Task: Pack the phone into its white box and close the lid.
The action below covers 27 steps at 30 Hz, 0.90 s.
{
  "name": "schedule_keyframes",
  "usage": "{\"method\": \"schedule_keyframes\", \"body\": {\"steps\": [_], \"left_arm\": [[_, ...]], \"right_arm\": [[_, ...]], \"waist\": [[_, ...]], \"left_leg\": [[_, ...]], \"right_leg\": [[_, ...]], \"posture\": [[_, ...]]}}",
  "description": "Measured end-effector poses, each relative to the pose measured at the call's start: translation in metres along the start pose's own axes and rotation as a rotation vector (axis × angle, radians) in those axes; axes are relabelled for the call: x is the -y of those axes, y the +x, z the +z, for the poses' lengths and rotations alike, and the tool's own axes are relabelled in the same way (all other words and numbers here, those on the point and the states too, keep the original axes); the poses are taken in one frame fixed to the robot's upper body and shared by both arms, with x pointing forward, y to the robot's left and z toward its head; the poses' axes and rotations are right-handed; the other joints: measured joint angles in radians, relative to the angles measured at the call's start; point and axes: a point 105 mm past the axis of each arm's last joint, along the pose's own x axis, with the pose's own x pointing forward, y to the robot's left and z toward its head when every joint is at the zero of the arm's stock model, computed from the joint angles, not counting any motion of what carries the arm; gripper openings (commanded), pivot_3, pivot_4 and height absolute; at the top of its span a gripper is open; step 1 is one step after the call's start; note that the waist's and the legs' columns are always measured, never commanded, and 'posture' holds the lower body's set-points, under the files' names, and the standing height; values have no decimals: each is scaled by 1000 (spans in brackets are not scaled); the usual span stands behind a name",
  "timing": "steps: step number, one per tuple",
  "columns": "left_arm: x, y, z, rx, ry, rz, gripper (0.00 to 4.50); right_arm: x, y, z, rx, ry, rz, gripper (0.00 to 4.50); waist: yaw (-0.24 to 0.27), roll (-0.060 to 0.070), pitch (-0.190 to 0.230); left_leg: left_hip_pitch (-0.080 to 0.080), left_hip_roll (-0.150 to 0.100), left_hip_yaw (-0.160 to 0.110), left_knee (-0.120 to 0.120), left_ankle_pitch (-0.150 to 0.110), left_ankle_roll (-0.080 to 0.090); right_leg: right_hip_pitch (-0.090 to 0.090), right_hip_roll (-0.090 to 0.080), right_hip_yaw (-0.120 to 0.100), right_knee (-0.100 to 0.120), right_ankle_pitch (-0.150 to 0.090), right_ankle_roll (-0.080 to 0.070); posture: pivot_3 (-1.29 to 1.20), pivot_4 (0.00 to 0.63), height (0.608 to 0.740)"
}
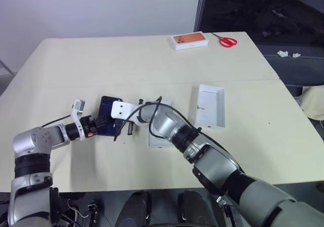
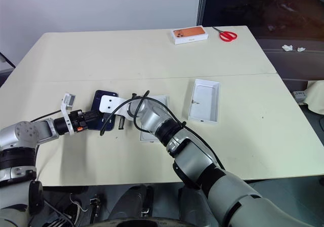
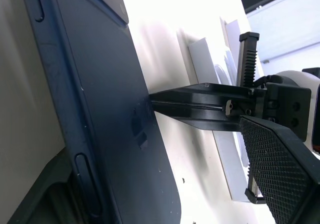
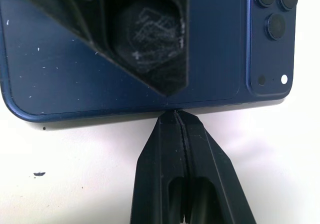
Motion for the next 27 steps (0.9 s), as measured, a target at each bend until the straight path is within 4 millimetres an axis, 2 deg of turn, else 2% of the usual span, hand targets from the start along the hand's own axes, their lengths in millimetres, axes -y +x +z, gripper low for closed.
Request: {"method": "schedule_keyframes", "body": {"steps": [9,12,17,19,27], "left_arm": [[-4,-9,1,42,-45,-8,4108],[-5,-12,1,39,-61,3,3195],[-13,-13,-13,14,-117,27,719],[-6,-12,-12,25,-127,-25,719],[-9,-12,-15,21,-139,0,719]], "right_arm": [[-2,0,-1,8,-11,5,25],[-3,1,0,10,-17,9,0],[-3,0,2,15,-29,9,0],[-2,-1,0,10,-30,5,0],[-2,-1,0,8,-40,4,0]], "waist": [[-15,0,0],[-23,0,0],[-23,-1,1],[-19,-2,0],[-22,-2,0]], "left_leg": [[0,0,0,-1,0,0],[0,1,0,-2,1,-1],[0,1,0,-4,1,-1],[0,1,-1,-4,1,-2],[0,1,-1,-7,3,-4]], "right_leg": [[-1,0,0,0,0,0],[-1,0,0,0,0,-1],[-2,0,0,-1,0,-1],[-1,0,0,-1,-1,-1],[-3,0,0,-1,-1,-1]], "posture": [[0,150,740],[0,150,740],[0,150,740],[0,150,740],[0,150,740]]}}
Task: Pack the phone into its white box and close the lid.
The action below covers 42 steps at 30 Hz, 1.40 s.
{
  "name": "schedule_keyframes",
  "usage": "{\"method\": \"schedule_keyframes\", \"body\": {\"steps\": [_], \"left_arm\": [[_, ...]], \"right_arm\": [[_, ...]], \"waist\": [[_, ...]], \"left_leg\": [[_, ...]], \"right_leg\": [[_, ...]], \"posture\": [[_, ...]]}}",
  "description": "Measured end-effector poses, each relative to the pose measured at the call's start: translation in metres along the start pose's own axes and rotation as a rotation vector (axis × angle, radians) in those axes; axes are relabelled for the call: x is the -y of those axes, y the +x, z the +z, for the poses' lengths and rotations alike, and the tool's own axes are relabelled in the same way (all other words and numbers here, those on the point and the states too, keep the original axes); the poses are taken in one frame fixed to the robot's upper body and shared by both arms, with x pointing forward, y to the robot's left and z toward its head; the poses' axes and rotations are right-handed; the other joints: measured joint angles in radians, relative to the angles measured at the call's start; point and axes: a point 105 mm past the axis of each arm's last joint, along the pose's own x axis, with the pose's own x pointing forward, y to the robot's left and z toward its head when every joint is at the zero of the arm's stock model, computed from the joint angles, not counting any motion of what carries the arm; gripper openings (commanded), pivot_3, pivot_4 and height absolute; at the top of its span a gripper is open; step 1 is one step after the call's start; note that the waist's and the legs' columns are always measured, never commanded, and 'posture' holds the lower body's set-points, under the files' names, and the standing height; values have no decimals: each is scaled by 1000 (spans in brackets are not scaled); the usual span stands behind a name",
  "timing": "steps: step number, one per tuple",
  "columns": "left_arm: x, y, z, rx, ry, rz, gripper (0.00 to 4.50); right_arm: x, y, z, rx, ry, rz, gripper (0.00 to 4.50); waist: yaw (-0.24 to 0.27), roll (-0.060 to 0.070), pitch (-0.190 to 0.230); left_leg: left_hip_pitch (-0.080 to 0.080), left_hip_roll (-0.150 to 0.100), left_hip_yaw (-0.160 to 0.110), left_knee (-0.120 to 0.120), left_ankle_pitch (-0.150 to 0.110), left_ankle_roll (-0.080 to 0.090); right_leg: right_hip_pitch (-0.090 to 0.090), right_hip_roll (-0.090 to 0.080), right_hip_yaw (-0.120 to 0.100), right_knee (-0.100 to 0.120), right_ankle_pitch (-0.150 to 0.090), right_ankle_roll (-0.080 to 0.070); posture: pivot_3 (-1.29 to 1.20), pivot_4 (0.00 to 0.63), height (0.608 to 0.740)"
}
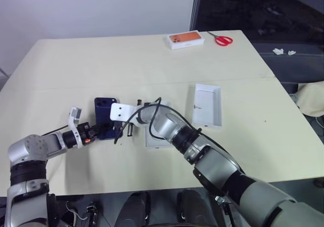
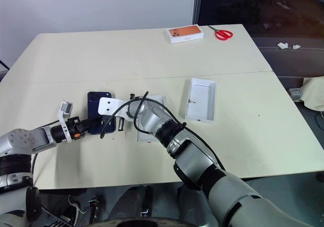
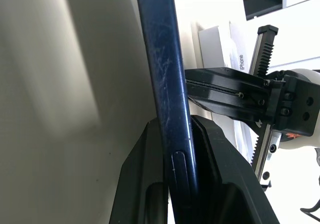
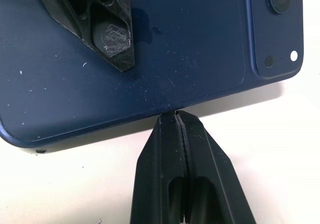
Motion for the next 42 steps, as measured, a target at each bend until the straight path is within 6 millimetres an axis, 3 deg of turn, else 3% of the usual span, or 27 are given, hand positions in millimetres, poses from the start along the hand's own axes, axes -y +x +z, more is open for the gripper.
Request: {"method": "schedule_keyframes", "body": {"steps": [3,13,19,22,26,29,35,42], "left_arm": [[4,1,0,10,-18,-31,17],[3,0,-1,24,-38,-32,17],[3,-7,0,66,-70,-54,17],[4,-12,4,103,-110,-74,0],[12,-17,5,129,-161,-129,0],[19,-21,5,131,-177,-166,0],[36,-27,-2,116,-123,-221,0],[43,-23,-5,104,-129,-253,0]], "right_arm": [[0,0,0,0,-1,0,0],[2,-3,-3,15,16,-10,0],[20,-28,-12,185,270,-22,0],[28,-52,1,358,443,28,865],[31,-81,17,486,501,77,2908],[30,-92,13,489,515,83,4447],[-3,-119,-32,359,431,180,4447],[-27,-135,-46,303,310,272,4447]], "waist": [[1,0,0],[1,0,0],[-1,-1,1],[-4,-3,2],[-2,-4,3],[-1,-5,3],[3,-7,4],[1,-7,4]], "left_leg": [[0,0,0,0,0,0],[1,0,0,-3,1,-1],[0,1,0,-4,1,-2],[-5,3,0,-4,3,-4],[-7,4,0,-4,3,-4],[-7,4,0,-4,3,-4],[-8,3,0,-4,2,-3],[-7,5,0,-4,3,-4]], "right_leg": [[0,0,0,0,0,0],[0,0,0,0,0,0],[1,0,0,-1,0,0],[-4,2,0,0,0,0],[-6,3,0,1,0,0],[-6,3,0,0,0,0],[-5,1,0,-2,0,0],[-5,3,0,-2,0,0]], "posture": [[0,150,740],[0,150,740],[0,150,740],[0,150,740],[0,150,740],[0,150,740],[0,150,740],[0,150,740]]}}
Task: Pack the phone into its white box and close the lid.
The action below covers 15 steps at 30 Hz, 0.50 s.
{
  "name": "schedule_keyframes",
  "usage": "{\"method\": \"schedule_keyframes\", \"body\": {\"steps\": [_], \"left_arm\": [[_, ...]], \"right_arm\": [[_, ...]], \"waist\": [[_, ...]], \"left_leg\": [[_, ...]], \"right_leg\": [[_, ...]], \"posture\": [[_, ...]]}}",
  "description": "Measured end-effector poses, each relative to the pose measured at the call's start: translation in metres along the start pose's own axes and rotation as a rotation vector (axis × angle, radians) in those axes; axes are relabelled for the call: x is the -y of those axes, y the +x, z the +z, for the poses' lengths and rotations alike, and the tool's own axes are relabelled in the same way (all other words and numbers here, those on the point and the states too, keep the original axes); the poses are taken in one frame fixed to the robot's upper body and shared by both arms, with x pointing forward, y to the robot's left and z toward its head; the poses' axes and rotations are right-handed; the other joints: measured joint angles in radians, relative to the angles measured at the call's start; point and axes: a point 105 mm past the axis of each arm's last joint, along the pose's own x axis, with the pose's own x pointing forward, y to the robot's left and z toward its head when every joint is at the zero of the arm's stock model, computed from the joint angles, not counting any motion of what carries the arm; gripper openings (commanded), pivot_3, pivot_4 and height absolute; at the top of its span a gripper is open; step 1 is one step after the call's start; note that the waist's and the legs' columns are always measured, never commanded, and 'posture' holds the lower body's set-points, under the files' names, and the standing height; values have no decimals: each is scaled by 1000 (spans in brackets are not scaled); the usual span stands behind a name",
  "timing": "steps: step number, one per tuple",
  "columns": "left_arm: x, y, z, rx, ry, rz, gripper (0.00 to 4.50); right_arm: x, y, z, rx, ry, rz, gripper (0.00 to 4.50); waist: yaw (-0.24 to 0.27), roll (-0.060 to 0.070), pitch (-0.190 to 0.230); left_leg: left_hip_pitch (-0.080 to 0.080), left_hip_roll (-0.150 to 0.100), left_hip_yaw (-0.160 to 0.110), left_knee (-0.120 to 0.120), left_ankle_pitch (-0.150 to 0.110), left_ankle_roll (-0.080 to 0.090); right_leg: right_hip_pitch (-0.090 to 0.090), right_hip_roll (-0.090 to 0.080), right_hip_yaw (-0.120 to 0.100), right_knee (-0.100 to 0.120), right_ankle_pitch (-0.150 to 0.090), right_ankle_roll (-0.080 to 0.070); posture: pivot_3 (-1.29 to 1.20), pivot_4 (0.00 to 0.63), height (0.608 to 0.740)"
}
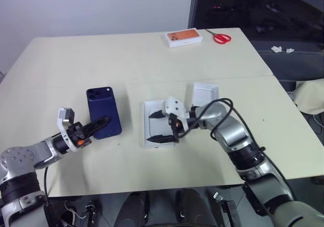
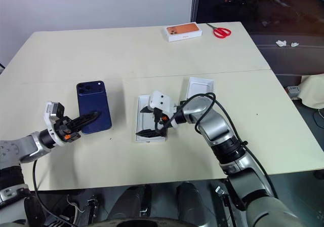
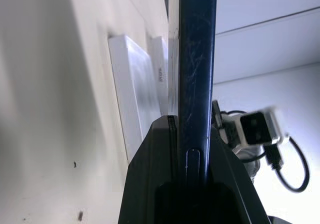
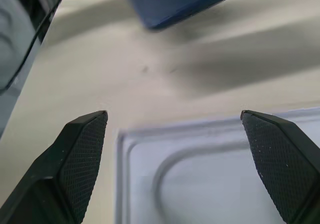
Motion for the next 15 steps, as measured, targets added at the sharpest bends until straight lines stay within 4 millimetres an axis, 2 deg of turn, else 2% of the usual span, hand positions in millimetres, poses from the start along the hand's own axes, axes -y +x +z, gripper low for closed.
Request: {"method": "schedule_keyframes", "body": {"steps": [6,7,8,12,15], "left_arm": [[-1,1,-1,0,-3,7,0],[-1,2,-1,-2,-4,5,0],[-1,3,-1,-4,-4,2,0],[-1,4,-2,-10,-5,2,0],[-1,4,-2,-9,-3,3,0]], "right_arm": [[-18,-1,-30,-118,-82,66,4447],[-19,1,-32,-126,-99,68,3930],[-19,2,-33,-132,-113,66,3631],[-15,4,-38,-149,-165,43,1584],[-13,4,-37,-150,-199,39,1584]], "waist": [[4,-1,1],[3,-1,1],[3,-1,1],[4,-2,1],[4,-2,1]], "left_leg": [[0,0,0,0,0,0],[0,0,0,0,0,0],[0,0,0,0,0,0],[0,0,0,0,0,0],[1,0,0,1,0,0]], "right_leg": [[1,0,0,-1,0,0],[1,0,0,-1,0,0],[1,0,0,-1,0,0],[1,0,0,-1,0,0],[2,0,0,-1,0,0]], "posture": [[0,150,740],[0,150,740],[0,150,740],[0,150,740],[0,150,740]]}}
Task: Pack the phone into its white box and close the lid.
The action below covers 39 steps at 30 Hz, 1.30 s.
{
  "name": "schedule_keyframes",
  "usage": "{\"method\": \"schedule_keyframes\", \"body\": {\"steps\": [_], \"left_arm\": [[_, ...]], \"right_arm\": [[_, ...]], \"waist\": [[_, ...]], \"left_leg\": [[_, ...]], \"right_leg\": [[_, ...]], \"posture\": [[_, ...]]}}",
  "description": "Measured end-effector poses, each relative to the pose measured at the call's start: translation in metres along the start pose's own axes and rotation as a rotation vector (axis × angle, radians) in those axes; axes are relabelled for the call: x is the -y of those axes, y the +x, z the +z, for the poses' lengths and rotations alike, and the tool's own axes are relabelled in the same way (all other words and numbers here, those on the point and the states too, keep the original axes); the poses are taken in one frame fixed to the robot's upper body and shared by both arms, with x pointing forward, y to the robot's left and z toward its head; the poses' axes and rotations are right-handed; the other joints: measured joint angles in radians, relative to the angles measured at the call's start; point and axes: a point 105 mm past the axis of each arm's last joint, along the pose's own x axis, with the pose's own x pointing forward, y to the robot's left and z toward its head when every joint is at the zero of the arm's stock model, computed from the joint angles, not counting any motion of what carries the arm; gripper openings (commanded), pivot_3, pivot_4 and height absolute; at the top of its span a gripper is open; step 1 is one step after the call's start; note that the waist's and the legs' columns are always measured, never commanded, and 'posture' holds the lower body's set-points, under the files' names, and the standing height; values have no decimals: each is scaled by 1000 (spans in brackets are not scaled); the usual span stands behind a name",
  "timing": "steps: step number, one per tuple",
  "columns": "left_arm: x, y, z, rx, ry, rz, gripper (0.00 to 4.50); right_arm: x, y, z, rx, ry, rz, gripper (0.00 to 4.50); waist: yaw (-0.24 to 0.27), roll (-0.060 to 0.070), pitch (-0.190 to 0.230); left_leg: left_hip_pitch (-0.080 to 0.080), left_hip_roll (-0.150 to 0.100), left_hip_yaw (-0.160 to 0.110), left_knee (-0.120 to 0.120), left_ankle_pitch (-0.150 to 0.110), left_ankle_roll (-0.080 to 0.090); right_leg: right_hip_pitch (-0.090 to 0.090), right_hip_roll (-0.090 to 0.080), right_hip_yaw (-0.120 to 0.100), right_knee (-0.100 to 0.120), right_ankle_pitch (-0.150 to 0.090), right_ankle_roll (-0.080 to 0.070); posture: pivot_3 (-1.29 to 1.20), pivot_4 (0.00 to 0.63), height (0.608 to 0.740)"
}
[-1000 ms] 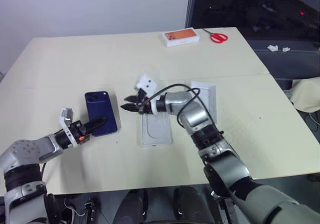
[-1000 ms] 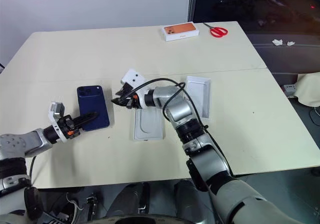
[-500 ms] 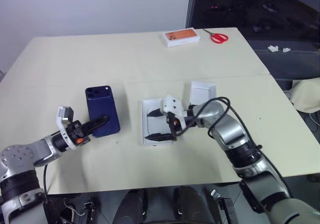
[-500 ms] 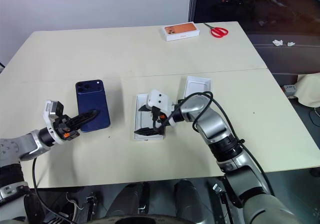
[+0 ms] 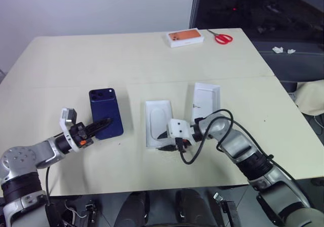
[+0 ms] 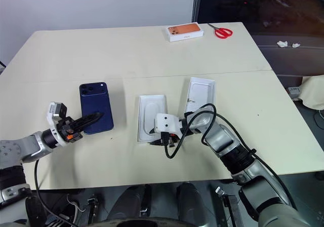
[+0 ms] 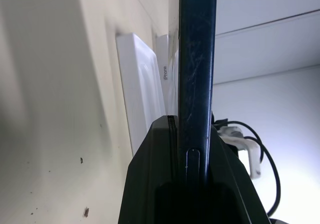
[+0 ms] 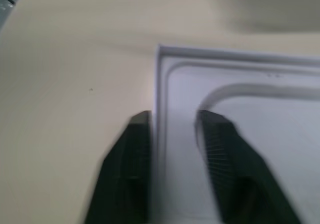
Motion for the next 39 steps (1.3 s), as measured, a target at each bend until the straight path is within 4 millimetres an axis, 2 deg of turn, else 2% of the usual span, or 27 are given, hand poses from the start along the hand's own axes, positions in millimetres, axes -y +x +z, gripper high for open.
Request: {"method": "schedule_keyframes", "body": {"steps": [32,34,39], "left_arm": [[0,3,0,5,13,12,0],[0,3,0,7,14,11,0],[0,4,0,7,12,12,0]], "right_arm": [[2,9,0,0,-20,-8,1584],[2,9,1,0,-14,-7,1059],[4,9,1,-4,-24,-17,1059]], "waist": [[-1,-1,-1],[-2,-1,-1],[-3,-2,-1]], "left_leg": [[1,0,0,0,0,0],[1,0,0,0,0,0],[2,0,0,0,0,0]], "right_leg": [[1,0,0,0,0,0],[1,0,0,0,0,0],[2,0,0,1,0,0]], "posture": [[0,150,740],[0,150,740],[0,150,740]]}}
